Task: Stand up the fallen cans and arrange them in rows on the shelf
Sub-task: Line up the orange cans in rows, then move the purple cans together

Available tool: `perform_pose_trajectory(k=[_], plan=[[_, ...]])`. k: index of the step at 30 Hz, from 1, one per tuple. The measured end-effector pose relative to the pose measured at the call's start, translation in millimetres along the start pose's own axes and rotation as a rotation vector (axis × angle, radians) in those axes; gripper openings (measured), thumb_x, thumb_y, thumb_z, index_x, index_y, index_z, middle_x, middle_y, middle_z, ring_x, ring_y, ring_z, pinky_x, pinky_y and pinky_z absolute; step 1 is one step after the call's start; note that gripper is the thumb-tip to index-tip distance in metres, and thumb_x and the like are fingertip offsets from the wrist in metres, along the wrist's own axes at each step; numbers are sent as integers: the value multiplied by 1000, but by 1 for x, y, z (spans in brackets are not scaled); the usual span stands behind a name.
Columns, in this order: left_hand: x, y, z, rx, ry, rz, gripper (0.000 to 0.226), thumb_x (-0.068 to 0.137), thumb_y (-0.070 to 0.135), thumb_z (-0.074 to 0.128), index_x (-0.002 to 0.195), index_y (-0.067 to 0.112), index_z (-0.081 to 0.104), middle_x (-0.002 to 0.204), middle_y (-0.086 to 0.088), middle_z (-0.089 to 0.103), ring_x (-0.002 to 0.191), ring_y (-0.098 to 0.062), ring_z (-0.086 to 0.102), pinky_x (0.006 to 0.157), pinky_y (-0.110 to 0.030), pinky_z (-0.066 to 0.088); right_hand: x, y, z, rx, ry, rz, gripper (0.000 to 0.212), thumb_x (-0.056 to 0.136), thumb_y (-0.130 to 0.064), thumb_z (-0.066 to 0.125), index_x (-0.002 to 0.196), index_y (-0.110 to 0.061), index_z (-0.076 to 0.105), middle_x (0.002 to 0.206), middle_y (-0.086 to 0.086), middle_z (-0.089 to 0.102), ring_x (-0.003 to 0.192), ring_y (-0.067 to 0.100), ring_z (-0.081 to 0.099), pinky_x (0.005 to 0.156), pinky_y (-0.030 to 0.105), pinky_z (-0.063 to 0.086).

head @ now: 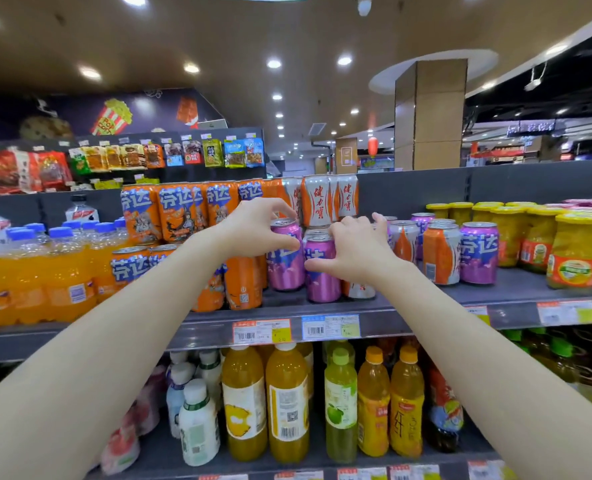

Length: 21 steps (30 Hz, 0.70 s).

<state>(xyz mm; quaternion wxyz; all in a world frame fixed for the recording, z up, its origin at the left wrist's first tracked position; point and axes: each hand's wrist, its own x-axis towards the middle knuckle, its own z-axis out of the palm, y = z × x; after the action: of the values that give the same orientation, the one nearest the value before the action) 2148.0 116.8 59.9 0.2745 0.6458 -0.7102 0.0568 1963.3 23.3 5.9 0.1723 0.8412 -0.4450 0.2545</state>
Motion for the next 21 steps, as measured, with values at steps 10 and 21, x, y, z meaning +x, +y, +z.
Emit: perform_pose_trajectory(k=[10, 21], plan=[[-16, 1, 1, -27, 32, -1, 55, 83, 42, 81, 133, 29, 62, 113, 14, 52, 119, -11, 51, 95, -29, 44, 11, -4, -5, 73, -193, 87, 78, 62, -90, 61, 97, -20, 62, 120, 6, 55, 128, 32, 40, 114, 60, 21], [-10, 3, -28, -172, 145, 13, 57, 73, 48, 87, 124, 37, 65, 113, 6, 66, 101, -9, 65, 87, -35, 57, 10, 11, -9, 903, 103, 182, 86, 51, -71, 86, 122, -32, 58, 116, -7, 66, 111, 18, 62, 95, 43, 53]])
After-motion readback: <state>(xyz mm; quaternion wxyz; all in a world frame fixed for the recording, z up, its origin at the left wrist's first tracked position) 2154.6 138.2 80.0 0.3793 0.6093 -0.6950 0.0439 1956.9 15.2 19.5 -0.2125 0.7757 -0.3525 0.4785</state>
